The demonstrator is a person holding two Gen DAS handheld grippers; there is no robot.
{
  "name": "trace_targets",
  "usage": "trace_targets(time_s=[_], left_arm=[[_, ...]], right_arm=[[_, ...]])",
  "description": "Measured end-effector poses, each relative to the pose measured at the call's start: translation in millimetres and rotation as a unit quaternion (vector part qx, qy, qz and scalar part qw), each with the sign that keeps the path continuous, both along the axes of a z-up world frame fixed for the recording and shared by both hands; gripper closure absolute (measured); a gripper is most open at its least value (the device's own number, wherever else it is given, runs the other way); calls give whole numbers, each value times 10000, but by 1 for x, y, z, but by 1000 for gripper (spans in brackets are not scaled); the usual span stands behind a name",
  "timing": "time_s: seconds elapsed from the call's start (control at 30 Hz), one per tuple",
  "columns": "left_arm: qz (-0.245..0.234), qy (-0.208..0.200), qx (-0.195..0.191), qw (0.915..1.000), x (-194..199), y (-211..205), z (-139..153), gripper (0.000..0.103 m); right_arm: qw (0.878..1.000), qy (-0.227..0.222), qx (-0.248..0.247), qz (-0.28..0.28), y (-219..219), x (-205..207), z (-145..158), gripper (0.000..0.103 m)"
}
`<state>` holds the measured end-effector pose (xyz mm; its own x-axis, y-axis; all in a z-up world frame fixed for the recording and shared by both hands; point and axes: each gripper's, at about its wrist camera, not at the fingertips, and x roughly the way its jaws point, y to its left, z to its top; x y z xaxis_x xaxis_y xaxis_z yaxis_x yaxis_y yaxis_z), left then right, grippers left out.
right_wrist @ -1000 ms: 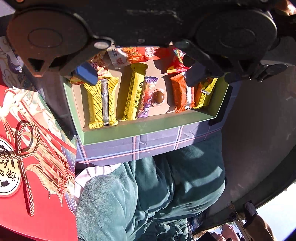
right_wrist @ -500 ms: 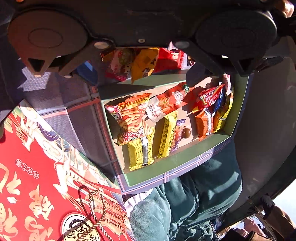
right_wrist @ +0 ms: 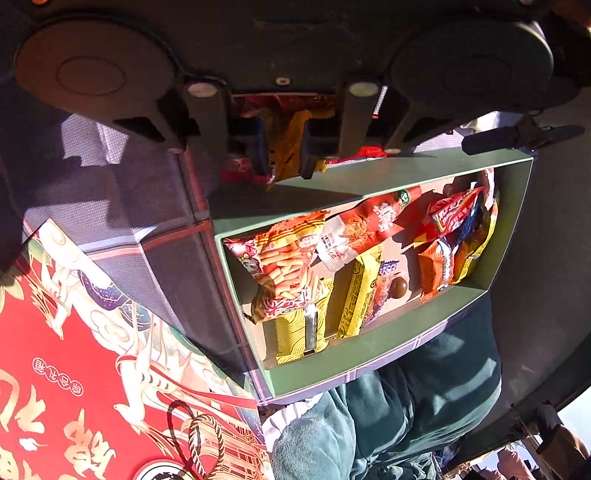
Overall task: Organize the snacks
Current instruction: 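Move both tools back to the remaining snacks and grasp a yellow packet with the right tool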
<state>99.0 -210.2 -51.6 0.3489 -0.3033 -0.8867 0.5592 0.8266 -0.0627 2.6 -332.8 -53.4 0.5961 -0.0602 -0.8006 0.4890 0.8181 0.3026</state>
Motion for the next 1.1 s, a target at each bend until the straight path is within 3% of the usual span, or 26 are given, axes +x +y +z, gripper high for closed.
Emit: trace_targets(time_s=[0.27, 0.47, 0.63, 0.8, 0.9, 1.03, 1.1], left_arm=[[-41, -68, 296, 9995, -5, -24, -23, 1], [-7, -32, 402, 9992, -8, -1, -30, 0], [48, 130, 413, 9991, -8, 24, -31, 0], [-10, 84, 501, 9987, -17, 38, -32, 0], [92, 50, 531, 9985, -18, 47, -30, 0], [229, 137, 425, 9987, -15, 57, -26, 0], [250, 117, 350, 9990, -14, 59, -23, 0]], right_arm=[[9996, 147, 249, -78, -12, -32, -16, 85], [9995, 124, 293, 86, -13, -42, -10, 83], [9994, -276, 227, -31, -20, -46, 7, 64], [9981, -526, 7, 309, -13, -24, 19, 59], [9967, -478, -58, 650, 0, -8, 14, 59], [9931, -256, -325, 1098, 18, 7, 1, 39], [9906, -138, -533, 1249, 26, 12, -4, 39]])
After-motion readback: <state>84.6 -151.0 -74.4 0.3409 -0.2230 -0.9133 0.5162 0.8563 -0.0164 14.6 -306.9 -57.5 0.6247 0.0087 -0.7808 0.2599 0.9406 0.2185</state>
